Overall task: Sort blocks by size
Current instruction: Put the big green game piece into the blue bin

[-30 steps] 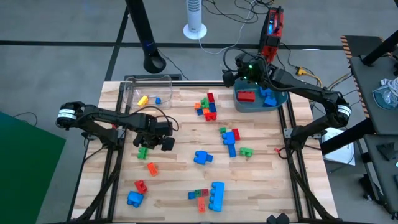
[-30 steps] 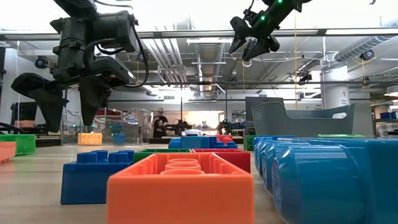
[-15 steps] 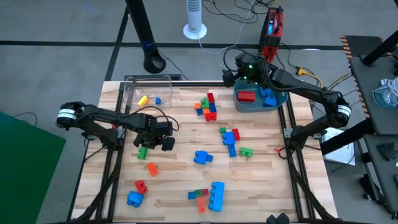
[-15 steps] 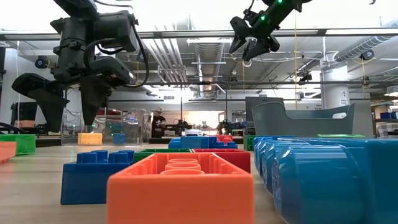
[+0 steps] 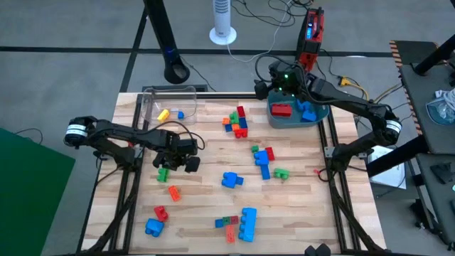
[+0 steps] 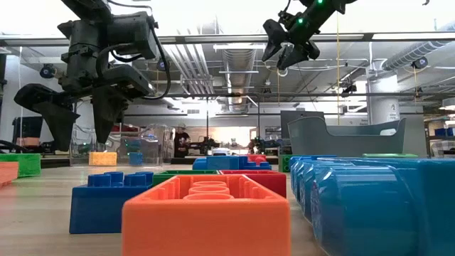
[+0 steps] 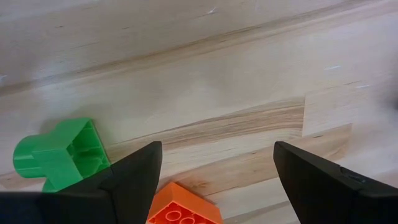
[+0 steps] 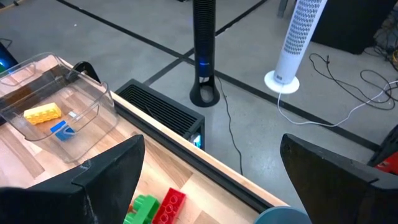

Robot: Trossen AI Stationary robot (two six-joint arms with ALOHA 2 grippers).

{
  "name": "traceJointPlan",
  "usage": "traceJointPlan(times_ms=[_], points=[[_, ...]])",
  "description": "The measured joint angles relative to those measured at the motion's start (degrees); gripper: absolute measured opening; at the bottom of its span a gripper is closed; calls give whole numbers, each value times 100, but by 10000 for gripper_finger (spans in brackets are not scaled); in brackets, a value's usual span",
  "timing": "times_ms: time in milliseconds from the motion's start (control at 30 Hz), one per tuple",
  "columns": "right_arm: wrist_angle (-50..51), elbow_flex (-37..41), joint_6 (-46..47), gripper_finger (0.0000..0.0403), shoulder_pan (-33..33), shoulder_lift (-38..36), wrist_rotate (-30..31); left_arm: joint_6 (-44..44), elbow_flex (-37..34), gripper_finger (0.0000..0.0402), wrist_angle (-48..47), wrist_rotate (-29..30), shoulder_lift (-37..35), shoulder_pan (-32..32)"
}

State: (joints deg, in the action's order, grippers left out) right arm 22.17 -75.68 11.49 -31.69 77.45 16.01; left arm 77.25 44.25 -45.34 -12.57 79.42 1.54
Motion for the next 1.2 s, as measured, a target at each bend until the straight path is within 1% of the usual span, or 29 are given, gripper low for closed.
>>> traceJointPlan(times_ms=[1200], points=[[-10,9,46,363,-11,0,0,37,0,295,133,1,0,4]])
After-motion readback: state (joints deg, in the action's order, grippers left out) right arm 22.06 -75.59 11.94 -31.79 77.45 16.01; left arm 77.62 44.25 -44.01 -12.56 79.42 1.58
